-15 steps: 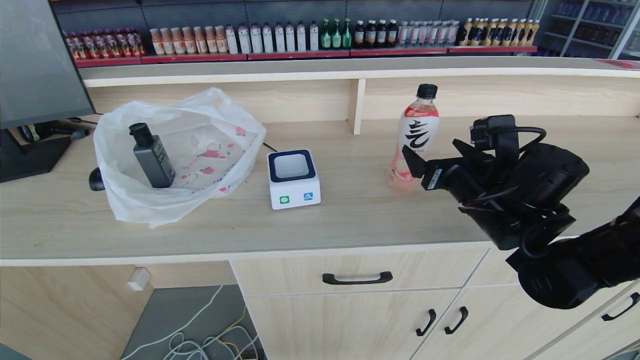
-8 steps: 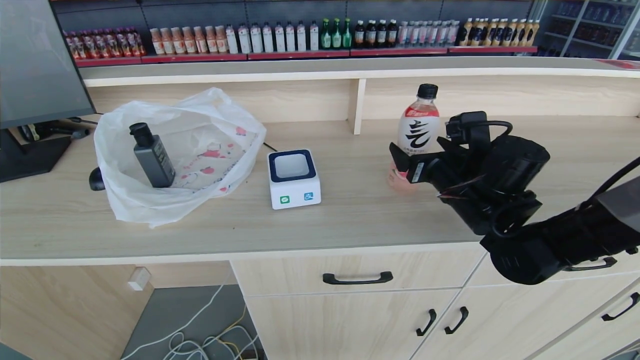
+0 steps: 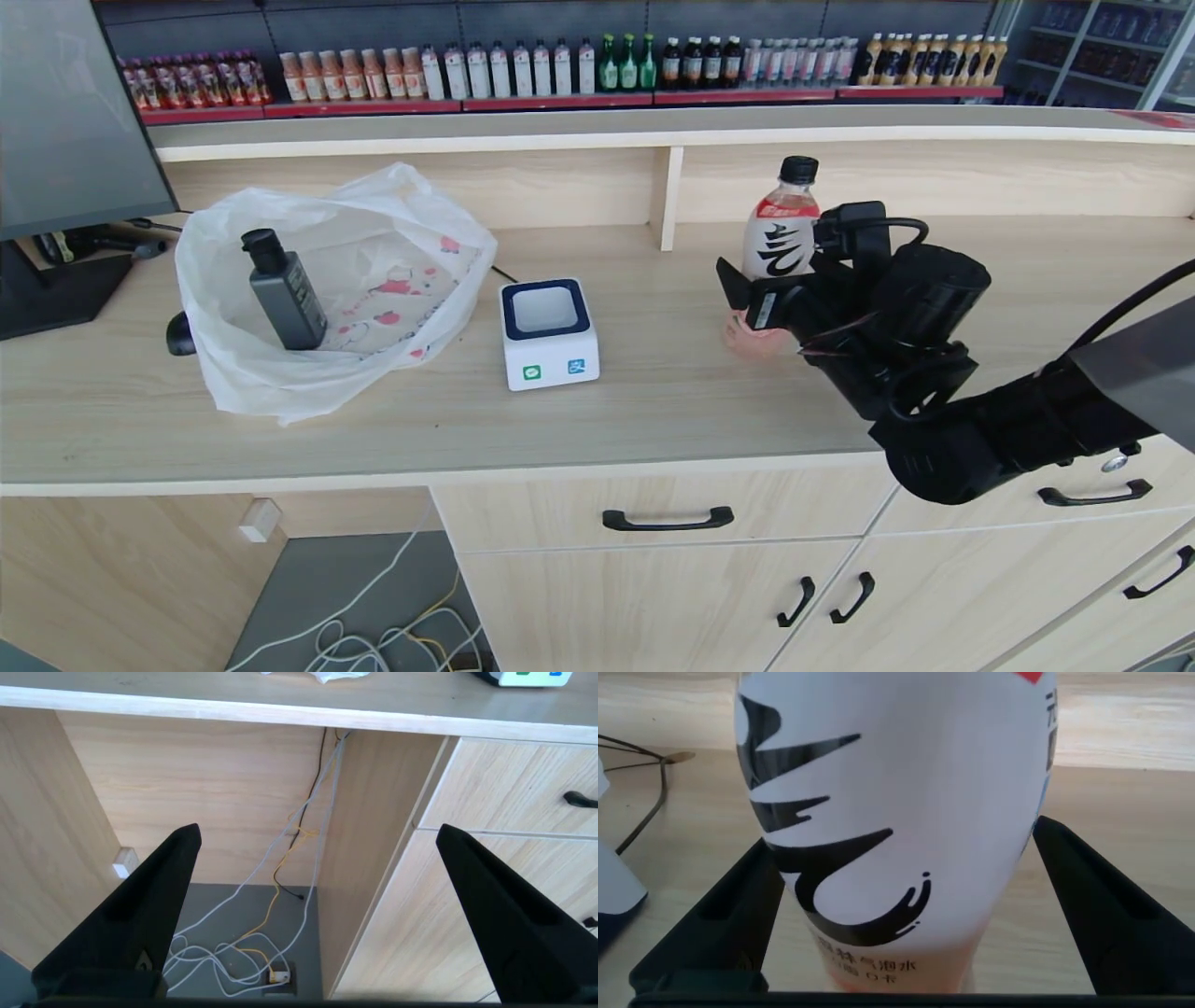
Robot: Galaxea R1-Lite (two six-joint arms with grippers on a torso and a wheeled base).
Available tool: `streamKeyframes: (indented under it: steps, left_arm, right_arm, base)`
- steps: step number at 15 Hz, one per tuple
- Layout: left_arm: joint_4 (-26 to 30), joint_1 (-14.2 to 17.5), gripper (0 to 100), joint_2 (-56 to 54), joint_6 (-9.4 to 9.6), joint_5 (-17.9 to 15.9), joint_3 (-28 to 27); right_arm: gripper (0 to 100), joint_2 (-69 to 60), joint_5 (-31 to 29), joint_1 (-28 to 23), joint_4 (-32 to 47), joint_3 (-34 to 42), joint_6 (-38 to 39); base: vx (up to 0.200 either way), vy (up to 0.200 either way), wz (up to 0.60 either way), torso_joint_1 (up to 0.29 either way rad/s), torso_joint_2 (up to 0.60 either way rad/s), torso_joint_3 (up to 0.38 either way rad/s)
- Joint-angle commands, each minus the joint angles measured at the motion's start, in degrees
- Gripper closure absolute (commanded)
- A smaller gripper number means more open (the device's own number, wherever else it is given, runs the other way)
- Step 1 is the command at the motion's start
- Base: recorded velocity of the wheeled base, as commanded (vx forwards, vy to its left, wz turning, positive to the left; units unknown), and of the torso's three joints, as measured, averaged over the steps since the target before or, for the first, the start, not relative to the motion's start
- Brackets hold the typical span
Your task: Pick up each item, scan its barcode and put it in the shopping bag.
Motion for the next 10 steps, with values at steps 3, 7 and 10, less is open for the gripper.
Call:
streamKeyframes:
  steps: [3, 7, 10]
  left_arm:
    - [0.00, 0.02, 0, -0.02, -0.06, 0.00, 0.00]
    - [0.00, 0.02, 0, -0.02, -0.06, 0.00, 0.00]
    - [0.00, 0.02, 0, -0.02, -0.06, 0.00, 0.00]
  right_arm:
    - [0, 0.51, -0.01, 0.01, 1.50, -1.84, 0.79]
    - [0, 0.86, -0.10, -0.34, 1.85, -2.19, 0.79]
    - [0, 1.56, -0.10, -0.34, 1.76, -2.28, 0.79]
  base:
    - [0.000, 0.000, 0.00, 0.000, 0.00, 0.000]
    - [0.000, 0.000, 0.00, 0.000, 0.00, 0.000]
    - [0.000, 0.000, 0.00, 0.000, 0.00, 0.000]
